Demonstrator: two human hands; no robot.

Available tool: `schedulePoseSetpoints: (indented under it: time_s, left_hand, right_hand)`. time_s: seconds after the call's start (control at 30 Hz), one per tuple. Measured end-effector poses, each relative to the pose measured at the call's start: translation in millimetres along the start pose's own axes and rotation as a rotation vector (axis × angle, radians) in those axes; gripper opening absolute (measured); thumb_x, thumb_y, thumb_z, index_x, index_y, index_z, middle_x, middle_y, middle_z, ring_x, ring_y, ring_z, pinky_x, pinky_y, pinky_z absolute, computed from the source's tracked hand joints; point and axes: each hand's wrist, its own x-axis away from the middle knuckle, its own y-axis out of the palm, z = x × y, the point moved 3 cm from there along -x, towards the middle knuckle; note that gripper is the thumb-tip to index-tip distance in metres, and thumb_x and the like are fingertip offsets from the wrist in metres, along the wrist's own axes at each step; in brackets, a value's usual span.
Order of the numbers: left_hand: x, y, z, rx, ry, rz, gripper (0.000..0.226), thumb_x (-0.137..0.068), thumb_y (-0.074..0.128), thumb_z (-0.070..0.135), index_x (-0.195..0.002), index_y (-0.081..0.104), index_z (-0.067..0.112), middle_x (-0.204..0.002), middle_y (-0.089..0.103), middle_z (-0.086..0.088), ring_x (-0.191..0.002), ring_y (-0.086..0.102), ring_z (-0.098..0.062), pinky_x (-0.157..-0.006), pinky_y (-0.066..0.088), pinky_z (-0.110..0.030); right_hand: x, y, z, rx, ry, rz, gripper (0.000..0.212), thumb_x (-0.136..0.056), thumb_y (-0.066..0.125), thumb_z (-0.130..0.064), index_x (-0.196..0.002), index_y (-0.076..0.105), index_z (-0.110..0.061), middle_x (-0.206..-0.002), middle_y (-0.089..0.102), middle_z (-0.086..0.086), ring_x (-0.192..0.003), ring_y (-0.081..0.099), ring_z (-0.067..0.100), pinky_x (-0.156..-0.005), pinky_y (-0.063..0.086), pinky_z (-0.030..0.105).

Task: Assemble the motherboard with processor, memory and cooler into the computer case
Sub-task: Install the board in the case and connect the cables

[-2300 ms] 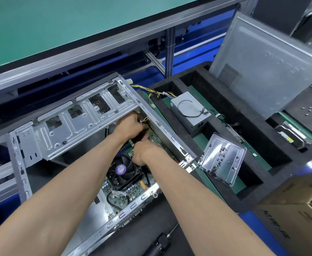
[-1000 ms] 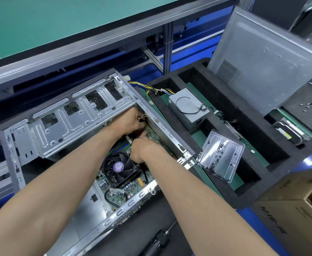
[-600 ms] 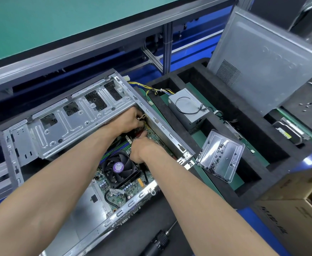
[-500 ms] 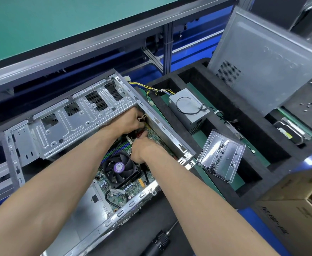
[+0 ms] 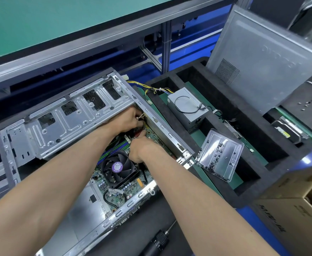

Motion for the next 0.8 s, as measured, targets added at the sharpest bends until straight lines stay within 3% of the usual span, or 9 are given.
schedulePoseSetpoints:
  time_s: [0.07, 0.17, 0.23, 0.33, 0.43, 0.5, 0.57, 0.7, 0.8]
  left_hand:
    - [0.3, -0.5, 0.9, 0.000, 0.007, -0.011, 0.005, -0.092, 0.063, -0.002, -0.092, 0.064, -0.007, -0.060, 0.052, -0.006, -0.041, 0.041, -0.003, -0.044, 0.030, -0.022]
    - [-0.2, 0.1, 2.0, -0.005, 0.000, 0.010, 0.006, -0.092, 0.064, 0.000, -0.090, 0.059, 0.002, -0.059, 0.051, -0.002, -0.049, 0.041, -0.013, -0.041, 0.030, -0.018]
    - [-1.0, 0.5, 1.3, -0.005, 0.015, 0.031, 0.005, -0.091, 0.065, -0.001, -0.088, 0.062, 0.001, -0.053, 0.048, 0.006, -0.045, 0.044, -0.007, -0.038, 0.029, -0.011]
    - [-2.5, 1.0, -0.6, -0.026, 0.040, 0.045, 0.014, -0.090, 0.066, -0.003, -0.101, 0.068, -0.011, -0.068, 0.064, -0.003, -0.053, 0.058, -0.001, -0.049, 0.044, -0.013]
    - [-5.3, 1.4, -3.7, -0.037, 0.038, 0.045, 0.017, -0.091, 0.066, 0.000, -0.104, 0.067, -0.011, -0.077, 0.066, -0.008, -0.050, 0.051, 0.001, -0.048, 0.040, -0.010]
    - [-8.4, 4.4, -9.7, -0.037, 0.017, 0.026, 0.018, -0.093, 0.067, 0.006, -0.107, 0.065, -0.005, -0.088, 0.068, -0.009, -0.060, 0.055, 0.001, -0.053, 0.040, -0.008]
    - [-7.8, 5.2, -14.7, -0.041, -0.012, 0.021, 0.021, -0.094, 0.066, 0.011, -0.112, 0.065, 0.001, -0.094, 0.069, -0.009, -0.073, 0.062, -0.010, -0.065, 0.045, -0.014]
    - [-4.7, 7.3, -12.1, -0.040, 0.092, 0.048, 0.012, -0.091, 0.065, 0.001, -0.091, 0.071, -0.010, -0.066, 0.070, -0.005, -0.043, 0.050, -0.001, -0.046, 0.042, -0.021]
    - [-2.8, 7.4, -13.7, -0.048, 0.080, 0.071, 0.013, -0.092, 0.066, 0.004, -0.092, 0.072, -0.007, -0.072, 0.071, -0.008, -0.044, 0.049, -0.002, -0.048, 0.046, -0.028]
  right_hand:
    - [-1.9, 0.8, -0.5, 0.006, 0.000, -0.003, 0.068, -0.100, 0.045, -0.017, -0.157, 0.015, 0.004, -0.161, -0.022, 0.031, -0.139, 0.034, 0.054, -0.105, 0.046, 0.060]
    - [-4.6, 2.3, -1.3, 0.015, -0.001, -0.006, 0.068, -0.099, 0.045, -0.016, -0.157, 0.016, 0.003, -0.161, -0.022, 0.031, -0.138, 0.035, 0.054, -0.104, 0.046, 0.060]
    - [-5.7, 3.1, -1.2, 0.019, -0.002, -0.006, 0.067, -0.099, 0.045, -0.015, -0.157, 0.017, 0.004, -0.161, -0.022, 0.032, -0.135, 0.038, 0.054, -0.103, 0.047, 0.059]
    - [-4.6, 2.5, -0.9, 0.011, 0.002, 0.001, 0.066, -0.099, 0.046, -0.015, -0.156, 0.018, 0.004, -0.161, -0.021, 0.032, -0.134, 0.041, 0.052, -0.103, 0.048, 0.057]
    - [-2.1, 1.5, -0.7, 0.015, -0.005, 0.011, 0.067, -0.100, 0.046, -0.015, -0.157, 0.017, 0.005, -0.161, -0.021, 0.031, -0.136, 0.038, 0.052, -0.103, 0.048, 0.056]
    - [-0.4, 1.7, 0.0, 0.005, 0.001, 0.014, 0.069, -0.100, 0.047, -0.015, -0.157, 0.014, 0.005, -0.162, -0.022, 0.029, -0.139, 0.033, 0.053, -0.104, 0.047, 0.058]
    - [1.4, 2.0, -0.7, 0.000, 0.001, 0.007, 0.070, -0.100, 0.047, -0.014, -0.157, 0.012, 0.005, -0.162, -0.022, 0.029, -0.140, 0.033, 0.053, -0.104, 0.046, 0.059]
    - [3.3, 1.7, -0.9, 0.018, 0.000, 0.003, 0.070, -0.100, 0.046, -0.013, -0.157, 0.010, 0.006, -0.162, -0.020, 0.030, -0.140, 0.031, 0.053, -0.106, 0.045, 0.060]
    - [5.3, 0.9, -1.1, 0.021, 0.005, -0.003, 0.069, -0.100, 0.045, -0.013, -0.157, 0.012, 0.005, -0.162, -0.020, 0.029, -0.142, 0.029, 0.053, -0.107, 0.043, 0.060]
